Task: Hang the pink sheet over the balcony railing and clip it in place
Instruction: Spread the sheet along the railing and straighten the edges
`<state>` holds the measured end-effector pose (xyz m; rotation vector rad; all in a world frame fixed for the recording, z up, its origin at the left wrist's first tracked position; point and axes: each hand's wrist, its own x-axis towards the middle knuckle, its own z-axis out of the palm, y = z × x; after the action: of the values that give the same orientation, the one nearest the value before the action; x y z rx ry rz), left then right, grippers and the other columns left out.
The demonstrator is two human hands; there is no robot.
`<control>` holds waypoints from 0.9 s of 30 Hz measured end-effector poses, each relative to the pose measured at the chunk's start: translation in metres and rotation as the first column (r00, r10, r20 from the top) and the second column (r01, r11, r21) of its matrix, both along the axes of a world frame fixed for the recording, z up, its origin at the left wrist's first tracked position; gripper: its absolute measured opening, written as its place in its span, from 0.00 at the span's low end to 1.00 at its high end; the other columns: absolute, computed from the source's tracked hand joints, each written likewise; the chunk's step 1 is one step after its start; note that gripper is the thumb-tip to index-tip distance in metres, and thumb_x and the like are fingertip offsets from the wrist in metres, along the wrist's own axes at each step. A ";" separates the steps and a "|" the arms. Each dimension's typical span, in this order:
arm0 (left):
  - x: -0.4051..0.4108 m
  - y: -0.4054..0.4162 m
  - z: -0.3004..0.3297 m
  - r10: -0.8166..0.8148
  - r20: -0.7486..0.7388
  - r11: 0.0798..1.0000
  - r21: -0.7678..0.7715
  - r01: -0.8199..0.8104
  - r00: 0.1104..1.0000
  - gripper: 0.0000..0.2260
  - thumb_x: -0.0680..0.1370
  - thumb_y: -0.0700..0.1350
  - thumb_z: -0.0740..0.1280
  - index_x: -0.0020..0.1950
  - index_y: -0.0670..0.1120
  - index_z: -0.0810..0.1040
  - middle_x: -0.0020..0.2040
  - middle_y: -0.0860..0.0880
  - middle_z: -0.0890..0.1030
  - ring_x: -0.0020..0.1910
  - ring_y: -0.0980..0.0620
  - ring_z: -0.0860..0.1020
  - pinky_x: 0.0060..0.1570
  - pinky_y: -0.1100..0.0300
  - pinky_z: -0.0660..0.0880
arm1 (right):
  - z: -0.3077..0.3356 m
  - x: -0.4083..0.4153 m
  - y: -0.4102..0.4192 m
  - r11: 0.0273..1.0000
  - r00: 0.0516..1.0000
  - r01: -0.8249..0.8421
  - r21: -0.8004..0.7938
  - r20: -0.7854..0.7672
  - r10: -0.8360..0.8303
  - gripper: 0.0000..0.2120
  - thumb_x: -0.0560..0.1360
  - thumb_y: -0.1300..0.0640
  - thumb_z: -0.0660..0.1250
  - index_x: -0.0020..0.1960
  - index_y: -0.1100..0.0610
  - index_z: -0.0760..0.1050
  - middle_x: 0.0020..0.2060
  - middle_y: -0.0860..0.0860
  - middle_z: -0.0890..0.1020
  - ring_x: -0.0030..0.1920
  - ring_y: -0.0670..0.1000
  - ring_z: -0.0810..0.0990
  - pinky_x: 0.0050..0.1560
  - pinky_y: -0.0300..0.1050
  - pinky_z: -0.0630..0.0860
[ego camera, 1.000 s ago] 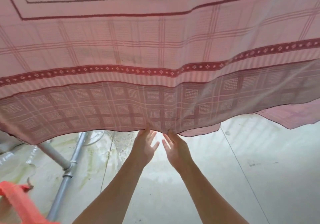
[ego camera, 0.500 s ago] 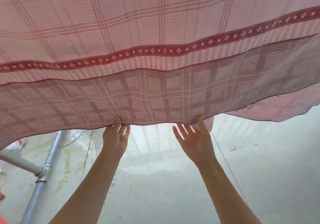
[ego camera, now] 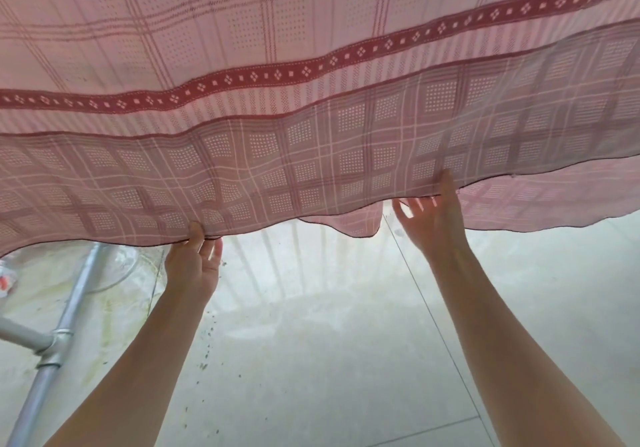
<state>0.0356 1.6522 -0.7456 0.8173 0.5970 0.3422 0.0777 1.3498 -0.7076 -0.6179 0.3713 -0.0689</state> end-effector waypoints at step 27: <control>0.008 0.013 -0.005 -0.031 0.051 0.998 -0.047 0.033 0.998 0.05 0.78 0.40 0.63 0.50 0.49 0.76 0.38 0.56 0.85 0.39 0.59 0.83 0.38 0.59 0.78 | -0.062 0.040 -0.016 0.974 0.989 0.132 0.183 0.039 -0.141 0.11 0.80 0.60 0.57 0.61 0.61 0.71 0.56 0.53 0.77 0.65 0.53 0.72 0.62 0.48 0.71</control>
<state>0.0438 1.6655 -0.7502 0.7694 0.5430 0.3169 0.1181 1.3340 -0.7696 -0.4101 0.3646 -0.1808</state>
